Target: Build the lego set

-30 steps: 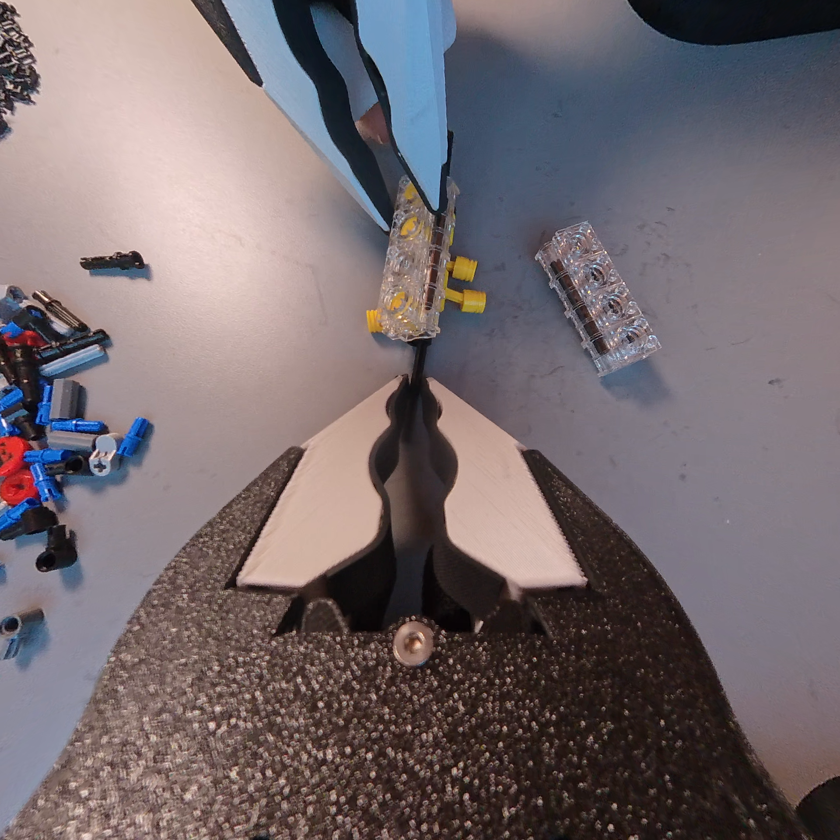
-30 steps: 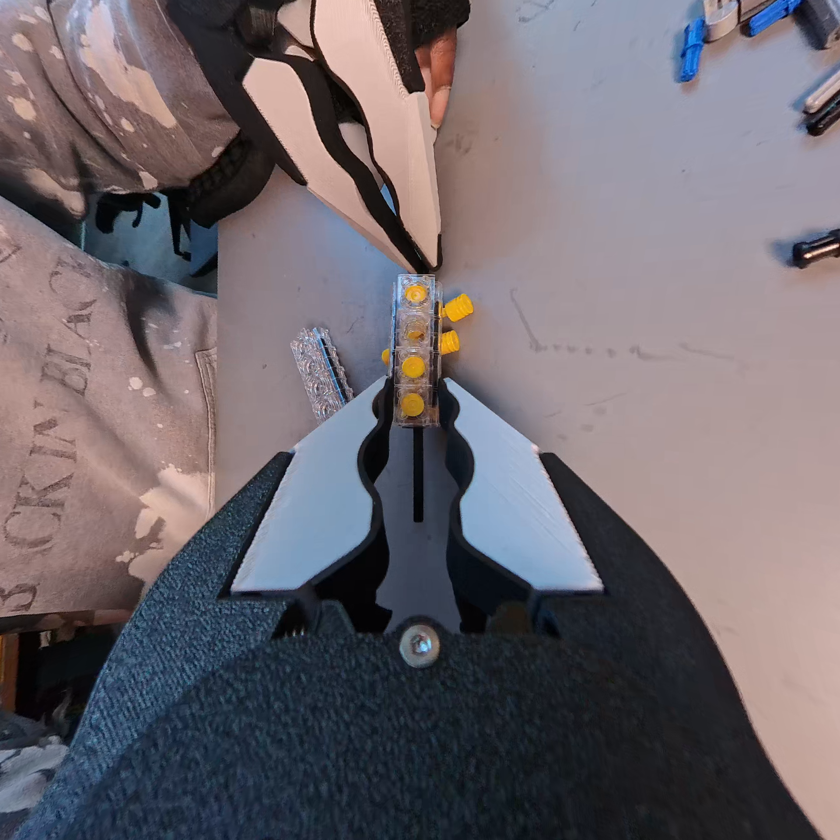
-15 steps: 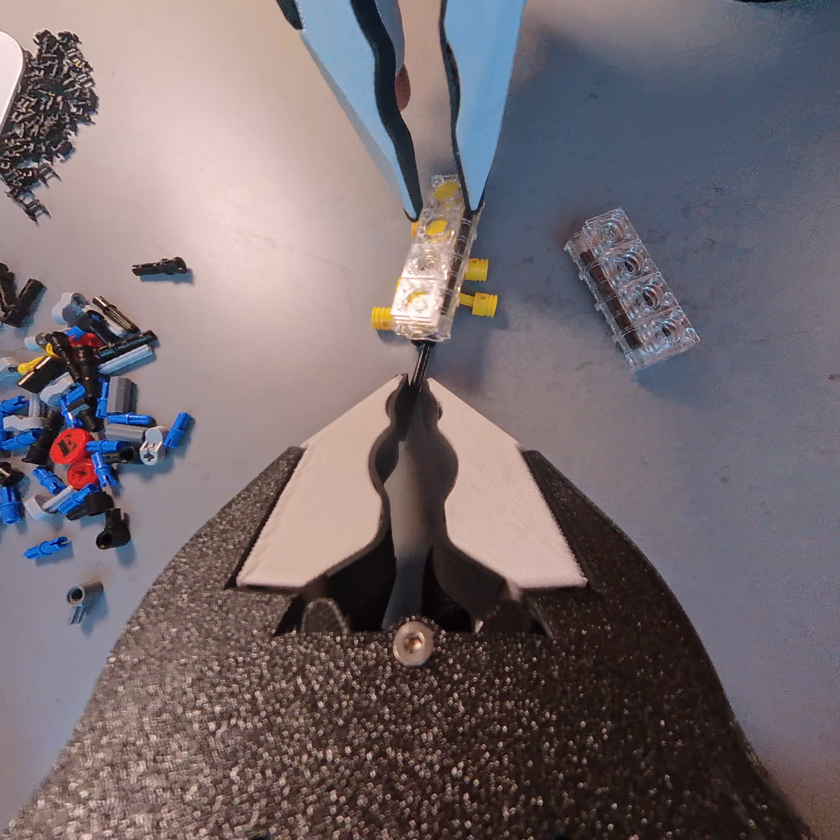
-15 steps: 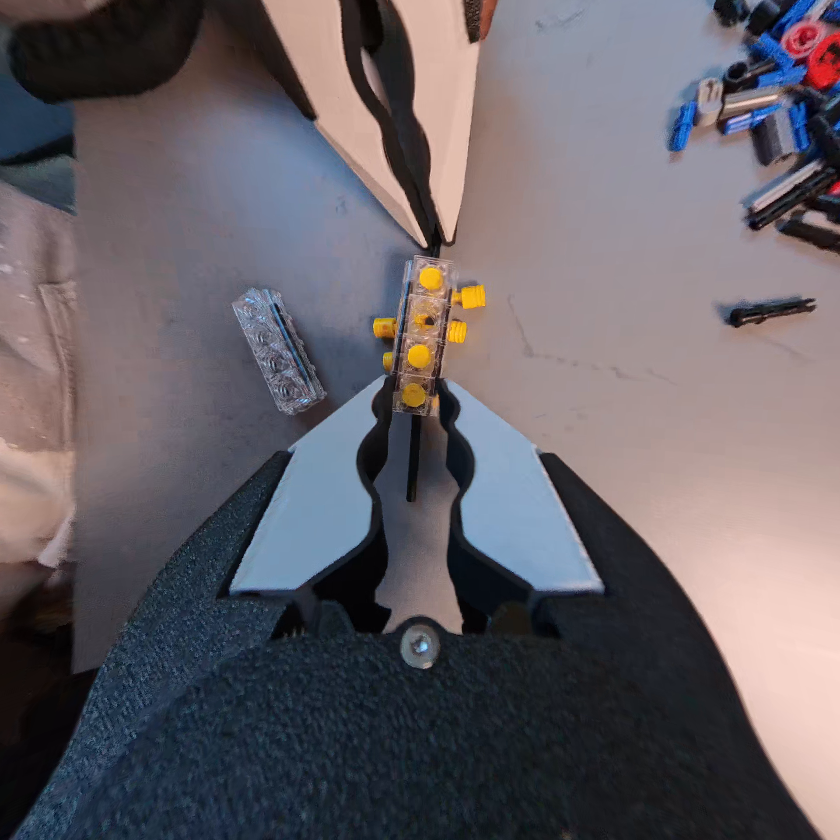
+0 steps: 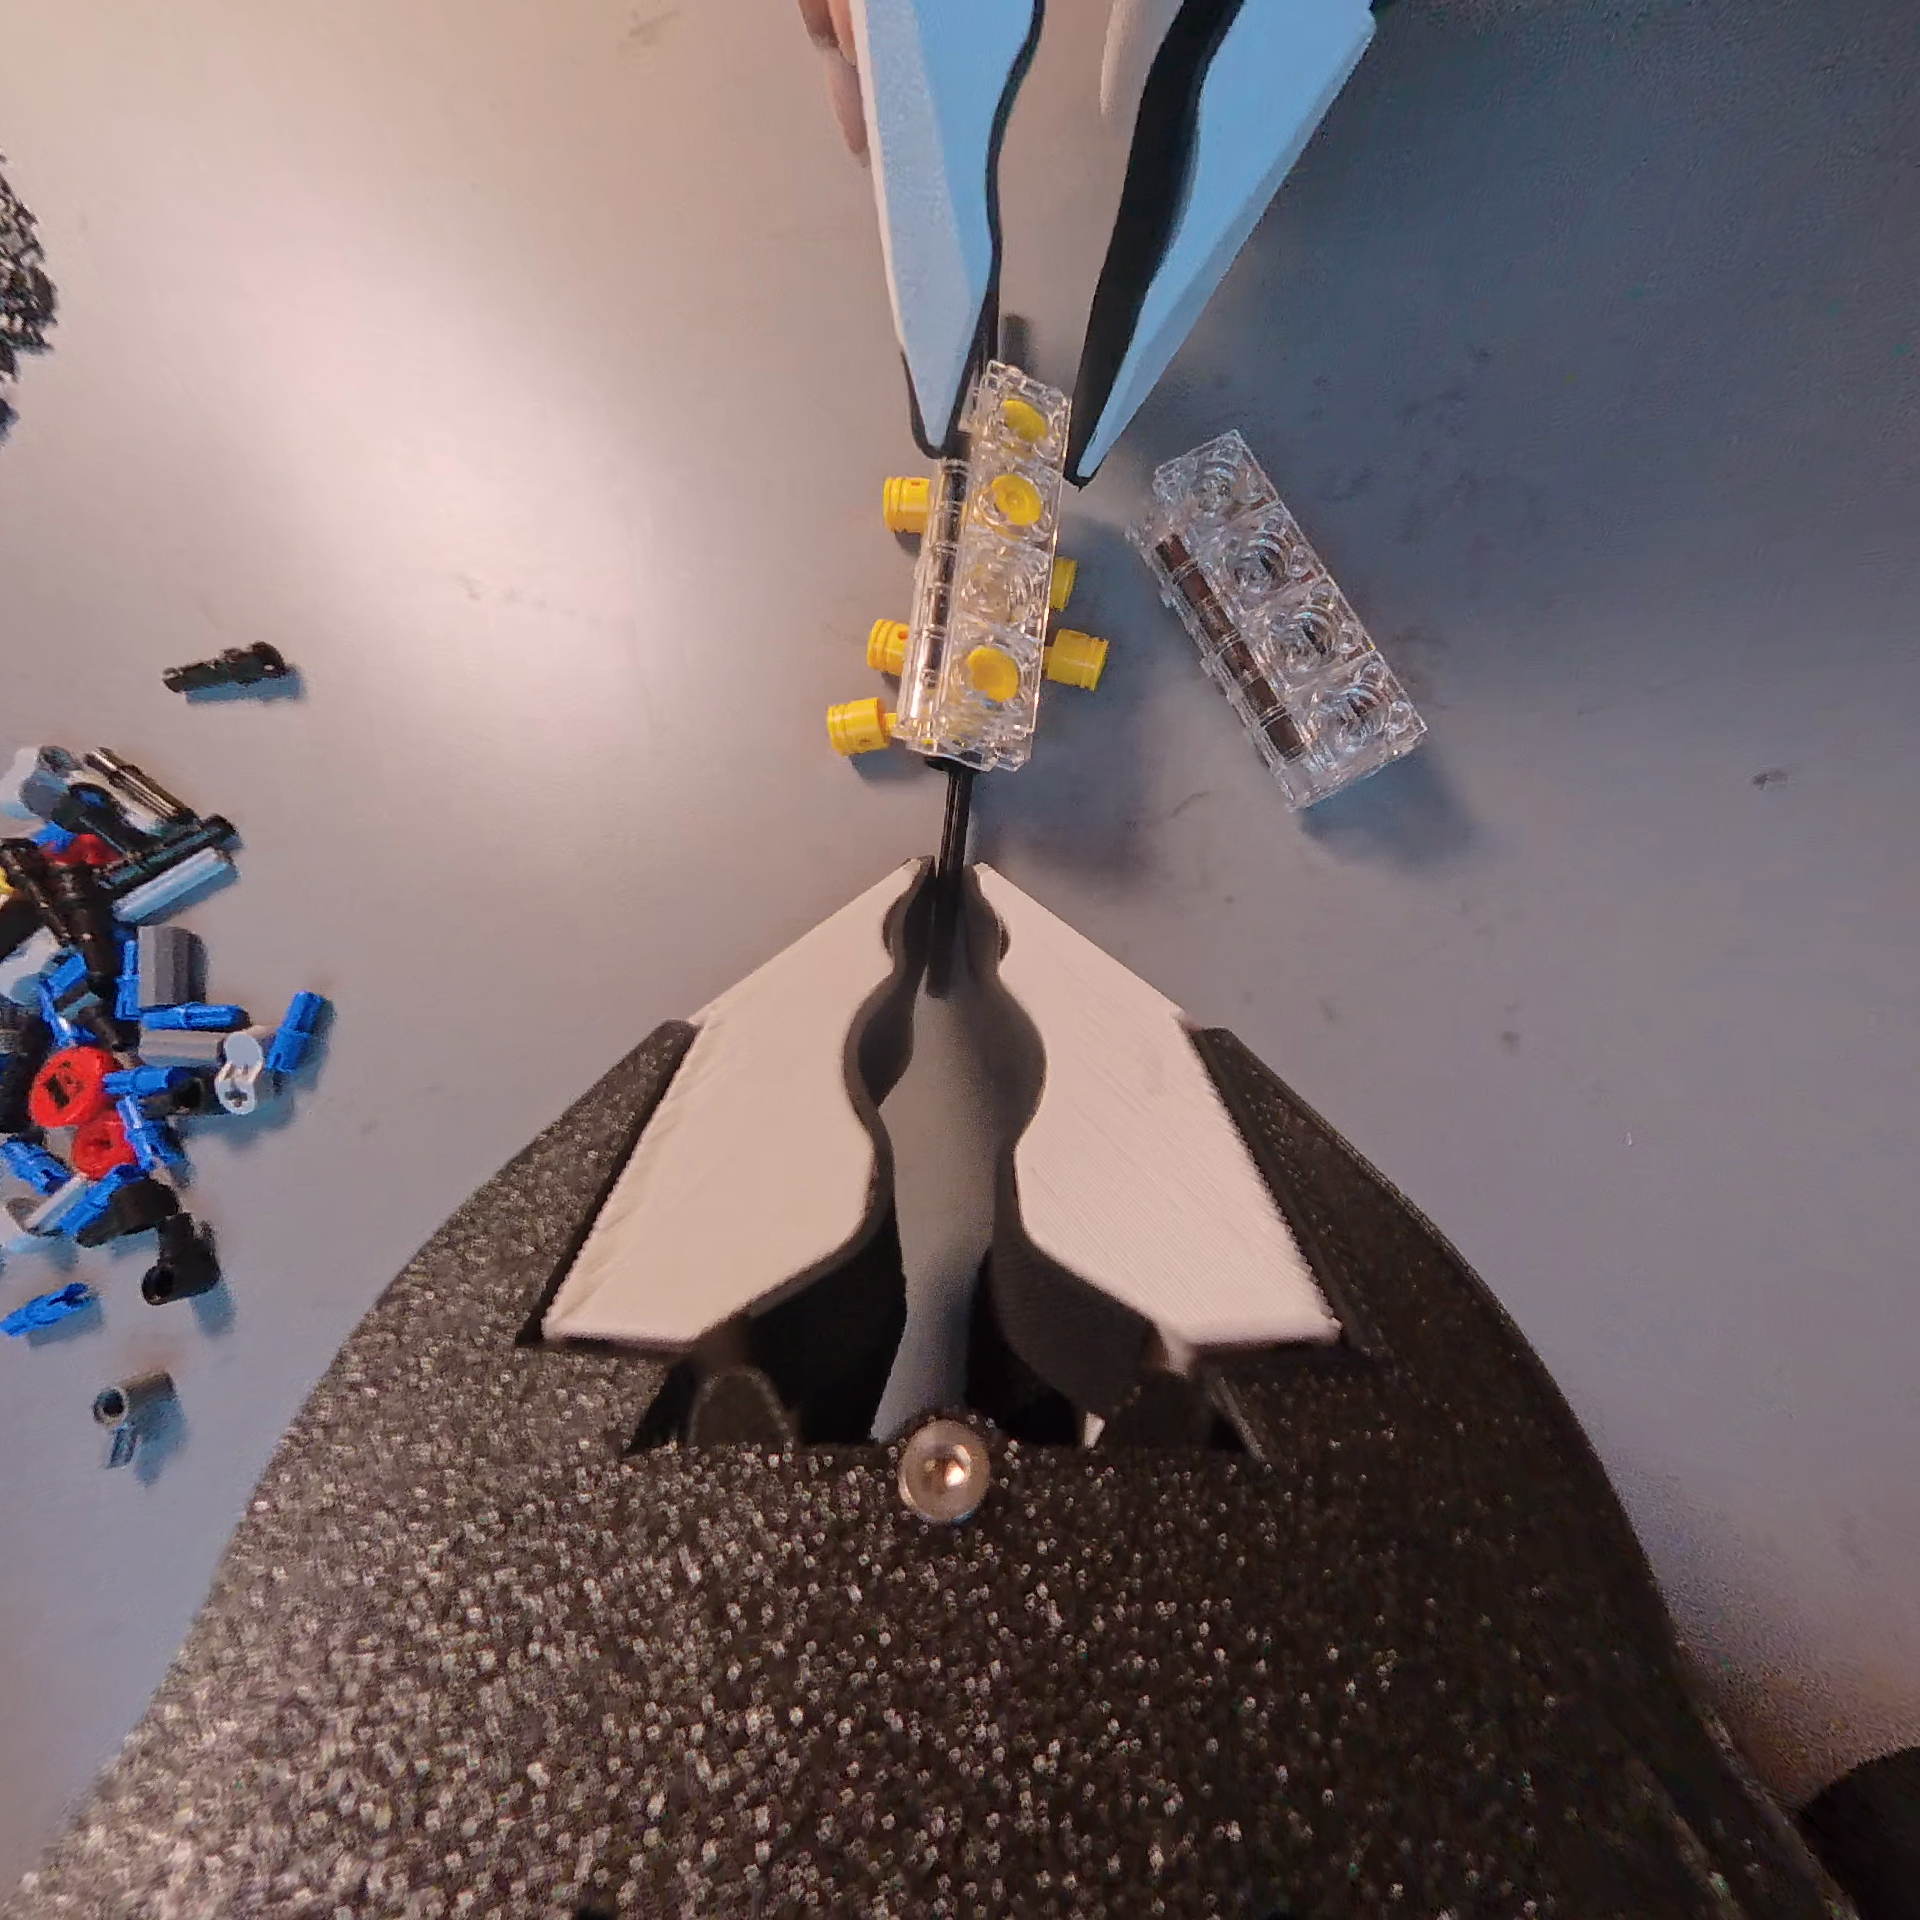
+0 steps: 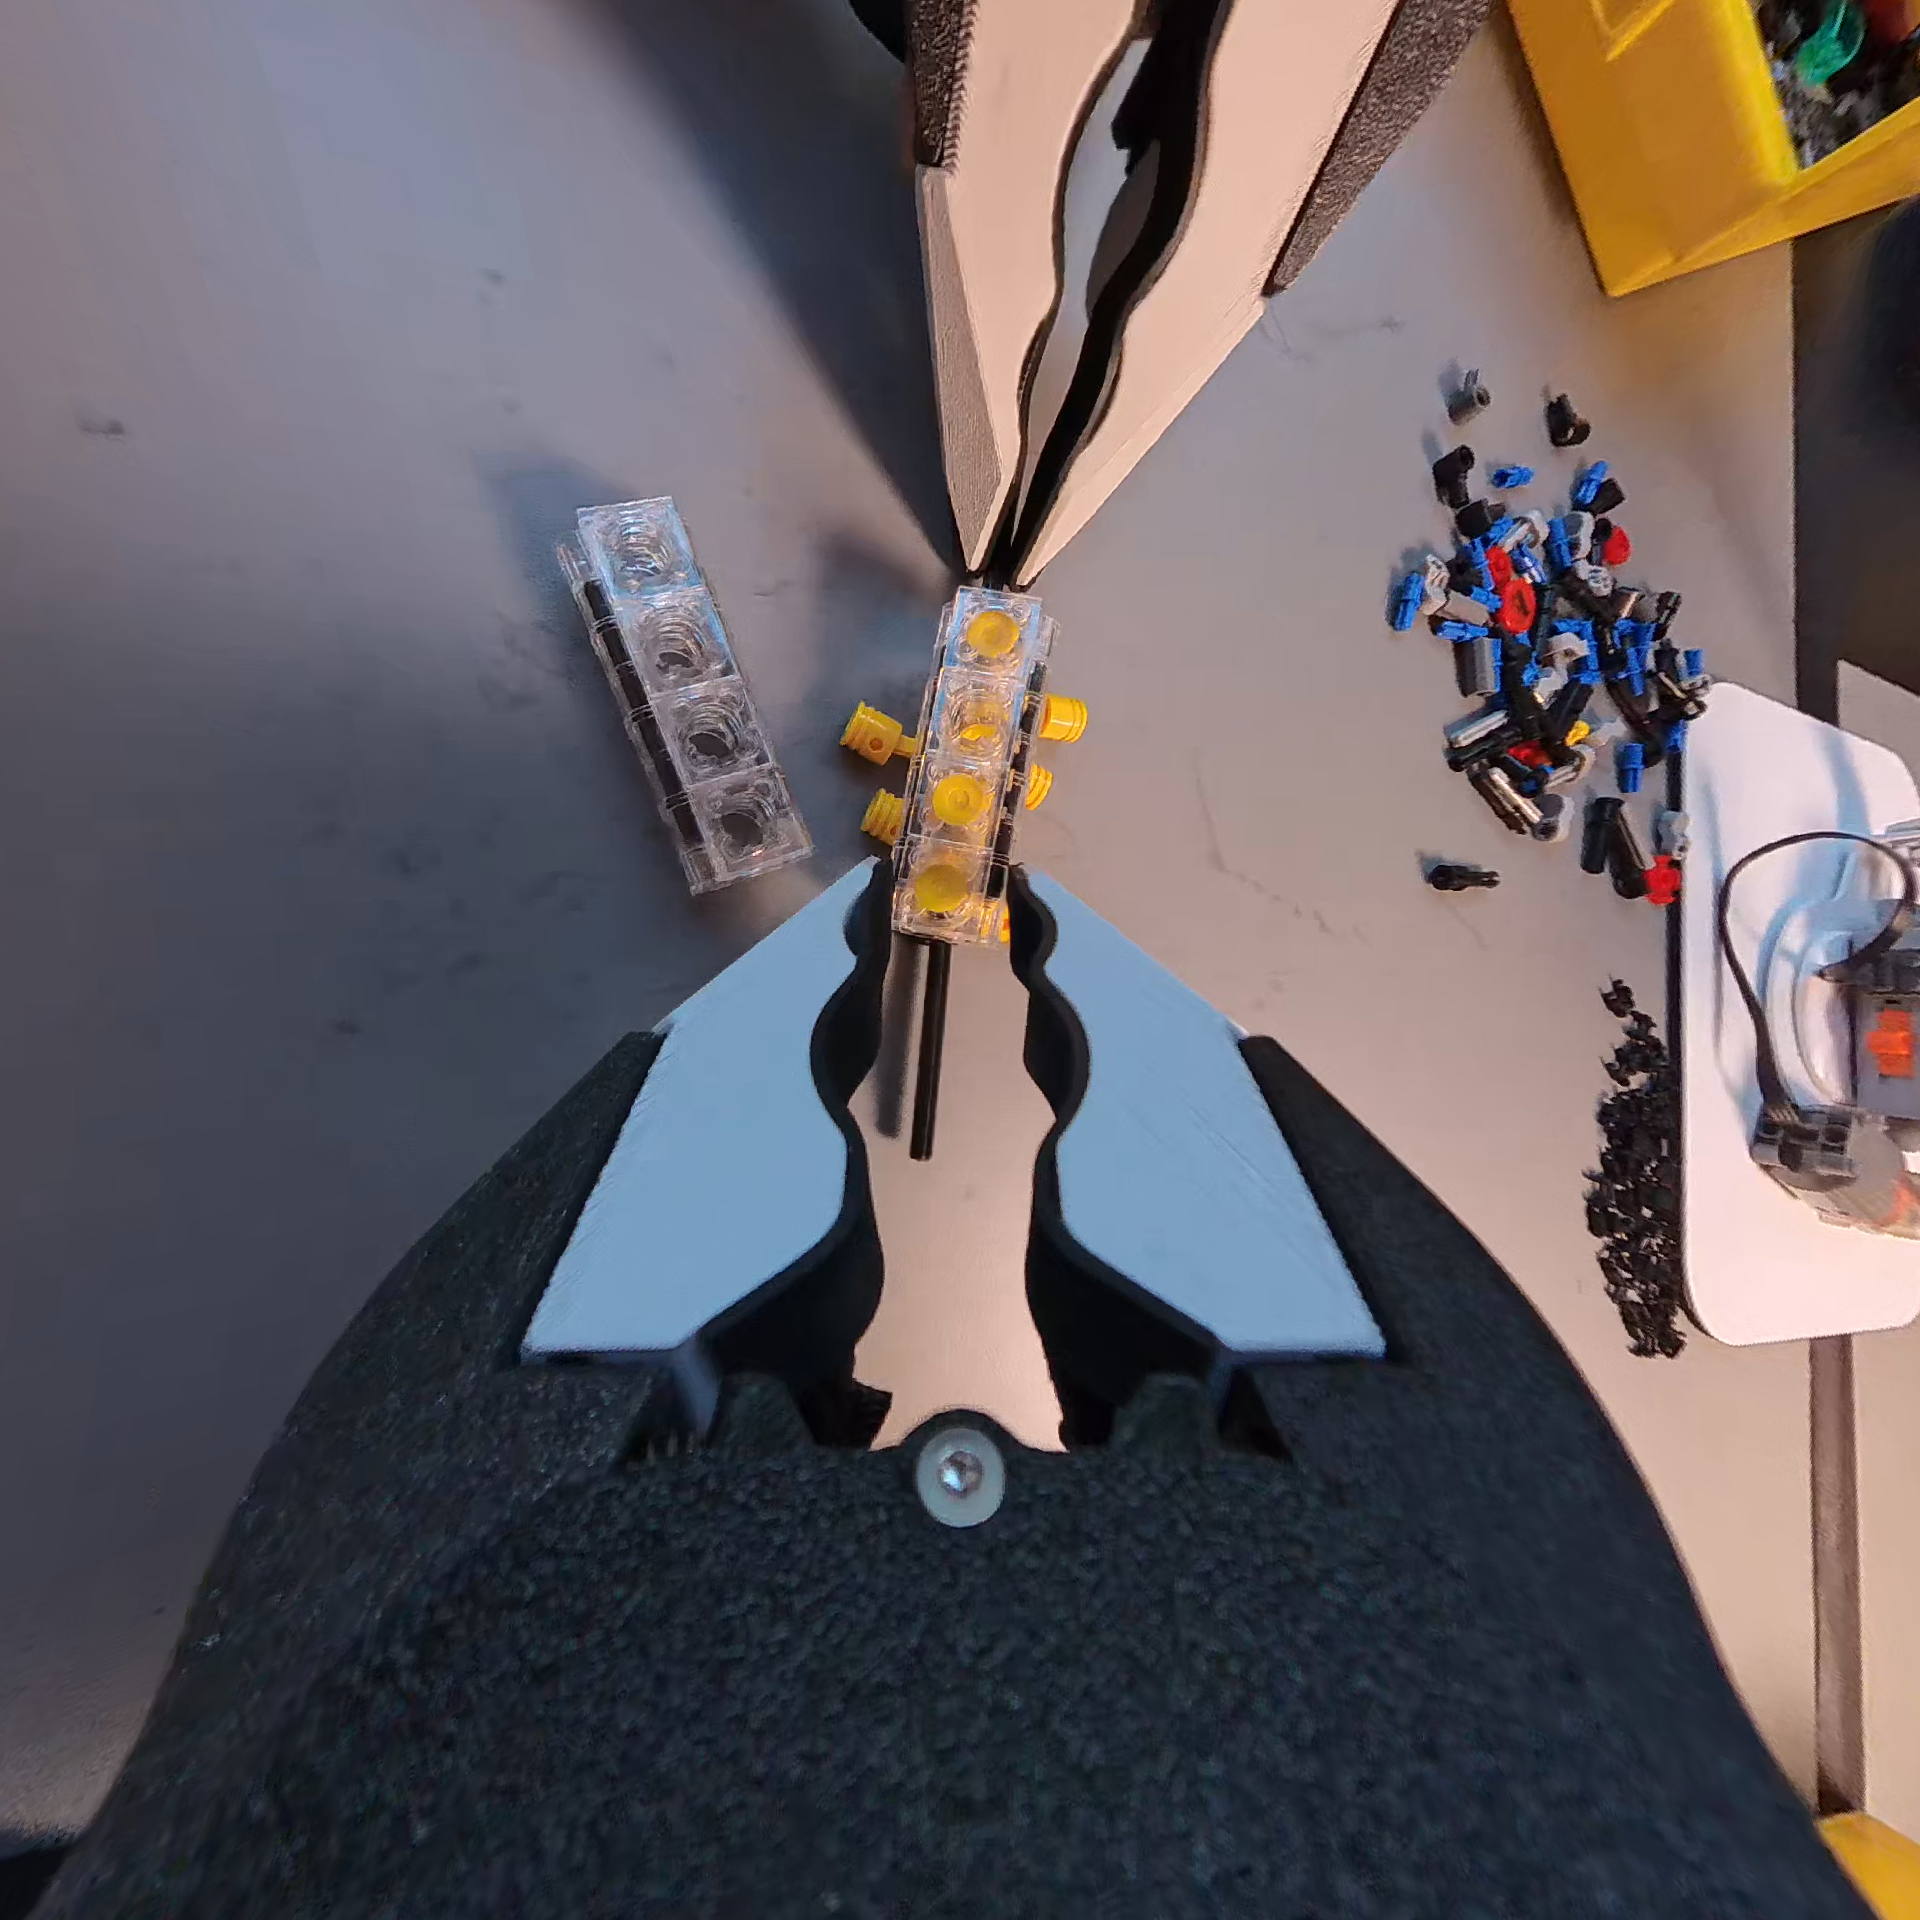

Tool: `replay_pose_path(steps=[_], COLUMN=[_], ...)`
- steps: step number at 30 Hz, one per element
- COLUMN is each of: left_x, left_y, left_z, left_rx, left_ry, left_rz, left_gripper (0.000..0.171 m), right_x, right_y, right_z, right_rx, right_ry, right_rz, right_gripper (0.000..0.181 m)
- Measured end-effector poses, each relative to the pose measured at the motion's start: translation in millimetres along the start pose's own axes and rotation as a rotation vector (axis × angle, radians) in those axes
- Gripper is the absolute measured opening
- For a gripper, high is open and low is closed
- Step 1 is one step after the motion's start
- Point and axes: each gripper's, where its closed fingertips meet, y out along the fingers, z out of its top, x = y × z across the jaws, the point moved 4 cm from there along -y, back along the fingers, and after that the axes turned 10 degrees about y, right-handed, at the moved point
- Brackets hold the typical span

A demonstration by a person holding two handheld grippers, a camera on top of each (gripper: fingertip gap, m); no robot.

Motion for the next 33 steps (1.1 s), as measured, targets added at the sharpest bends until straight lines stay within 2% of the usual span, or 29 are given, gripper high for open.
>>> replay_pose_path(steps=[5, 12, 20, 25, 29, 33], left_x=[6, 2, 3, 0, -4, -1], left_y=[0, -3, 3, 5, 5, 2], left_z=[2, 5, 0, 2, 3, 9], left_rx=[0.006, 0.118, 0.103, 0.091, 0.064, 0.092], left_ry=[0.094, -0.01, -0.051, -0.078, -0.079, -0.119], left_rz=[0.061, 0.003, -0.022, -0.003, 0.038, 0.007], left_gripper=[0.004, 0.004, 0.004, 0.011, 0.009, 0.009], right_x=[-2, 5, 9, 13, 20, 24], right_y=[-2, 0, 8, 9, 11, 12], right_z=[-3, -8, -8, -8, -10, -12], right_rx=[0.049, 0.075, 0.067, 0.06, 0.062, 0.071], right_ry=[-0.013, 0.059, 0.109, 0.167, 0.258, 0.363], right_rz=[-0.011, 0.078, 0.14, 0.161, 0.158, 0.185], right_gripper=[0.021, 0.023, 0.024, 0.024, 0.024, 0.024])
